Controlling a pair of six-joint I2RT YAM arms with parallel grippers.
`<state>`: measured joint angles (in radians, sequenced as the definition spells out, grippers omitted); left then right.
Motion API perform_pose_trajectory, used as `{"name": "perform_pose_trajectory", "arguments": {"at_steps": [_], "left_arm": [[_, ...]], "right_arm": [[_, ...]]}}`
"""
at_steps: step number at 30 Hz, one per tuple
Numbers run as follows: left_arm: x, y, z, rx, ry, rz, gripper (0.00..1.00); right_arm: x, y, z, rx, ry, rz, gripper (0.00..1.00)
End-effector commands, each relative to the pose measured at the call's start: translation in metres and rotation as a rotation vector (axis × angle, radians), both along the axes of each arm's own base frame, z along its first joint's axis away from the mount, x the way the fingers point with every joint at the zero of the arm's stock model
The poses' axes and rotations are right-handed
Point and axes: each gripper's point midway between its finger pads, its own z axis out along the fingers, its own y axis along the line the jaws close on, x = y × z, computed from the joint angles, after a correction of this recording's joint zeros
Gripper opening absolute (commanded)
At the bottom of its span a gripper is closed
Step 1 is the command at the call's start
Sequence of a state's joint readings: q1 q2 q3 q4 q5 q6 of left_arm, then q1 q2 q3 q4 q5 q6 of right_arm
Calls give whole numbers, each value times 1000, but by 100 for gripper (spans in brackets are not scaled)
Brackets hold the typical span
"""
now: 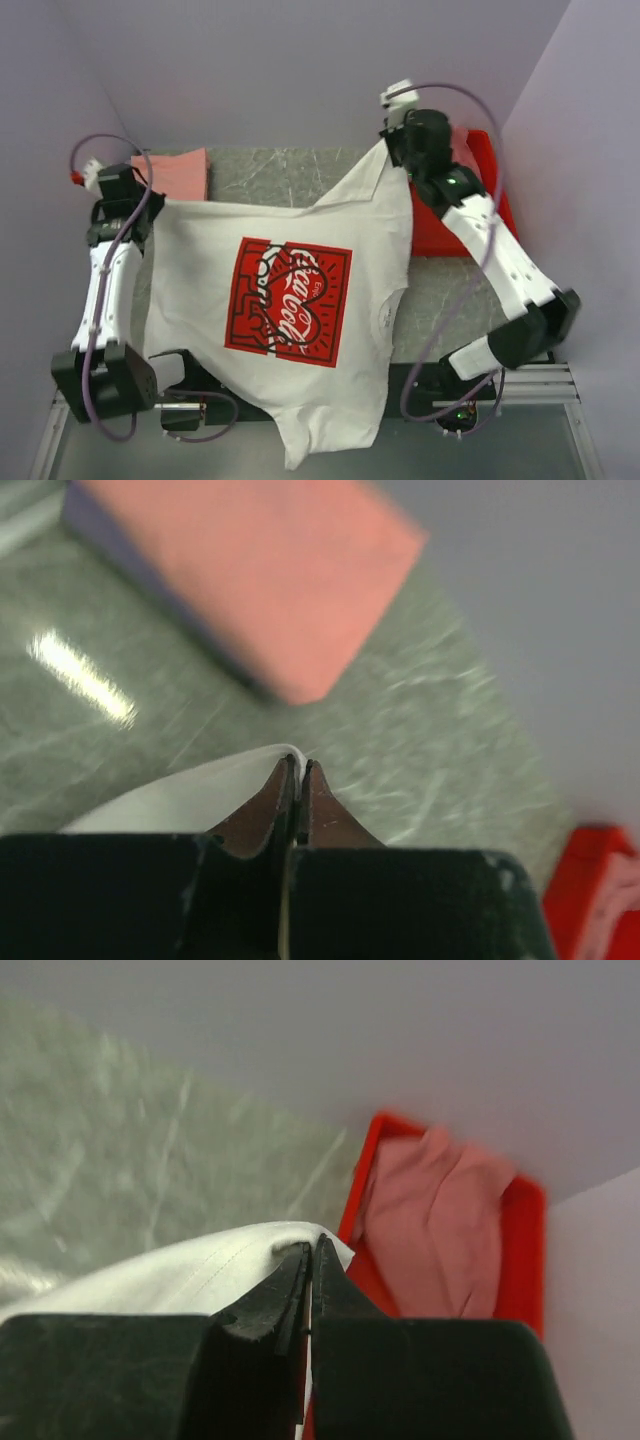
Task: Fold and stack the t-shirts
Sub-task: Flatten the tshirt out, then fold the tshirt
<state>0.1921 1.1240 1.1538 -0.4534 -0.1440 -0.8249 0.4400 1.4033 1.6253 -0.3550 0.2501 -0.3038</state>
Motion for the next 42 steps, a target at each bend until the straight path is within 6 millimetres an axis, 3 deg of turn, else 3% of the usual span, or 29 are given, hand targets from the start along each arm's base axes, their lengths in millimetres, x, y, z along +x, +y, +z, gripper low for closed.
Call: {"name": "perform_pose_trajectory", "arguments": {"at_steps": [1, 2, 3, 4, 5, 6, 7, 8, 9, 11, 12, 17, 20, 21, 23, 24, 26, 27, 28, 29, 34, 42], "left_arm": [[37, 2, -59, -12, 45, -31, 0], [47, 4, -71, -5, 56, -38, 0], [54, 6, -88, -5, 92, -32, 0], [64, 6, -95, -3, 108, -37, 0], [75, 7, -126, -18, 178, -43, 0], [82, 7, -136, -19, 202, -50, 0], [95, 5, -153, -24, 241, -56, 0], [102, 4, -160, -26, 261, -60, 0], [105, 3, -168, -22, 285, -64, 0], [116, 2, -180, -21, 315, -58, 0], [118, 3, -183, -21, 322, -58, 0], [119, 7, -187, -7, 343, -41, 0], [115, 5, -183, -11, 340, -47, 0], [113, 5, -181, -11, 338, -45, 0], [106, 5, -176, -10, 337, -38, 0], [103, 6, -174, -4, 338, -31, 0], [95, 7, -170, 0, 351, -26, 0], [92, 9, -170, 5, 362, -16, 0], [90, 9, -168, 8, 366, -13, 0], [87, 9, -170, 11, 382, -18, 0], [81, 5, -173, 5, 396, -39, 0], [64, 12, -171, 28, 421, -1, 0]], "right_arm": [[40, 12, -43, 11, 38, 6, 0], [51, 16, -58, 4, 70, 4, 0], [70, 23, -92, -19, 140, -5, 0], [81, 20, -108, -35, 176, -25, 0], [93, 22, -107, -36, 172, -44, 0], [110, 24, -141, -69, 234, -66, 0], [119, 22, -137, -79, 233, -100, 0], [128, 21, -145, -91, 250, -112, 0], [138, 25, -171, -114, 292, -115, 0], [149, 26, -176, -124, 300, -128, 0], [155, 26, -190, -131, 321, -132, 0], [155, 29, -199, -119, 342, -116, 0], [143, 29, -198, -104, 361, -107, 0], [137, 29, -188, -82, 356, -103, 0], [122, 23, -194, -82, 399, -108, 0], [113, 23, -184, -59, 396, -102, 0], [93, 18, -197, -57, 449, -105, 0], [84, 17, -188, -31, 438, -104, 0], [71, 16, -200, -42, 475, -109, 0], [62, 14, -191, -22, 463, -116, 0], [16, 9, -207, -17, 571, -122, 0], [-43, 8, -206, -52, 629, -126, 0]]}}
